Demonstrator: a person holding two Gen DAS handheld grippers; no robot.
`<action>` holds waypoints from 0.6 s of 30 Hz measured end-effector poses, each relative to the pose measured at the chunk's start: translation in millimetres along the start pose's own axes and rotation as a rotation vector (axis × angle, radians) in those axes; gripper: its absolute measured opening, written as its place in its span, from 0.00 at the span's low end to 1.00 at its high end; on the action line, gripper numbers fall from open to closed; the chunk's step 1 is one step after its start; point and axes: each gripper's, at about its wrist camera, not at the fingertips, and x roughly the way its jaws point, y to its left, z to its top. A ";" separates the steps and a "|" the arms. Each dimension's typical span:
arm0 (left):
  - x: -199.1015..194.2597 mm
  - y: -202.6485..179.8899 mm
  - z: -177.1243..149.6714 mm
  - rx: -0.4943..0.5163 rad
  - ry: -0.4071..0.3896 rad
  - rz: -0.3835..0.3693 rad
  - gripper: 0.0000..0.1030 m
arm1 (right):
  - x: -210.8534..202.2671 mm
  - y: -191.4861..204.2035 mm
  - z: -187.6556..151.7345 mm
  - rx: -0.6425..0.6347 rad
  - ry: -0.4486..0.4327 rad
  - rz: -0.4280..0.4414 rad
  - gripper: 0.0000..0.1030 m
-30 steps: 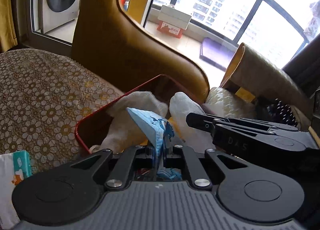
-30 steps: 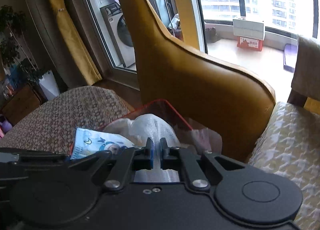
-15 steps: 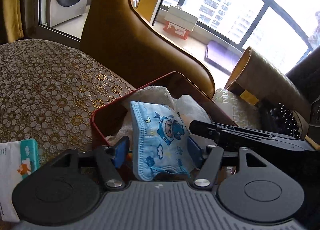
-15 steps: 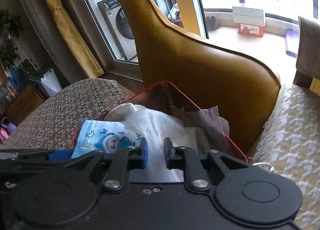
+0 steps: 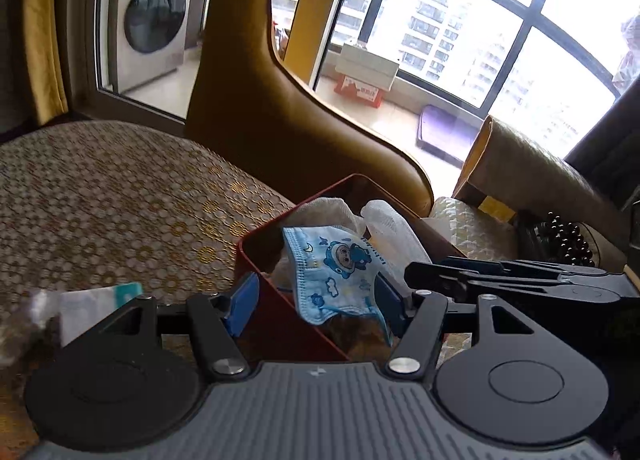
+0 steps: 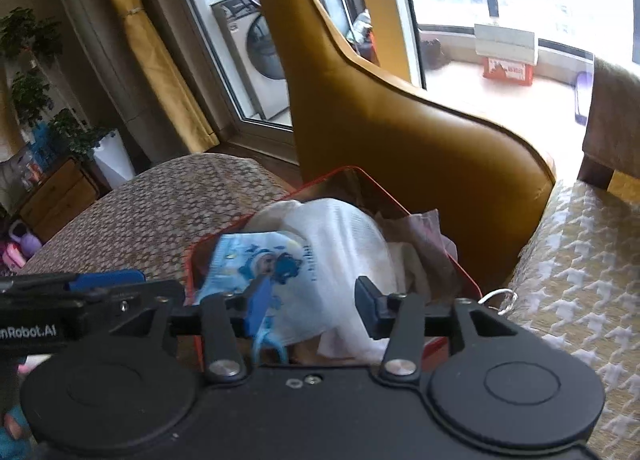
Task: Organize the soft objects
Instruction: 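Open the left tool over the red box while the right tool releases the bag there, then move both open tools back over the remaining table items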
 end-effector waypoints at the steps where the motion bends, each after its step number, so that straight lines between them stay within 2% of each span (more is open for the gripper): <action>1: -5.6 -1.0 -0.2 0.006 -0.007 0.004 0.61 | -4.3 4.6 0.5 -0.009 -0.004 0.003 0.48; 12: -85.6 7.8 -14.8 0.039 -0.078 0.009 0.62 | -64.7 59.9 -8.5 -0.124 -0.069 0.055 0.62; 14: -100.0 12.6 -18.7 0.039 -0.087 0.013 0.66 | -74.9 70.5 -11.1 -0.138 -0.079 0.070 0.65; 18: -126.2 25.6 -27.8 0.049 -0.099 0.020 0.67 | -92.7 93.3 -15.9 -0.166 -0.097 0.096 0.72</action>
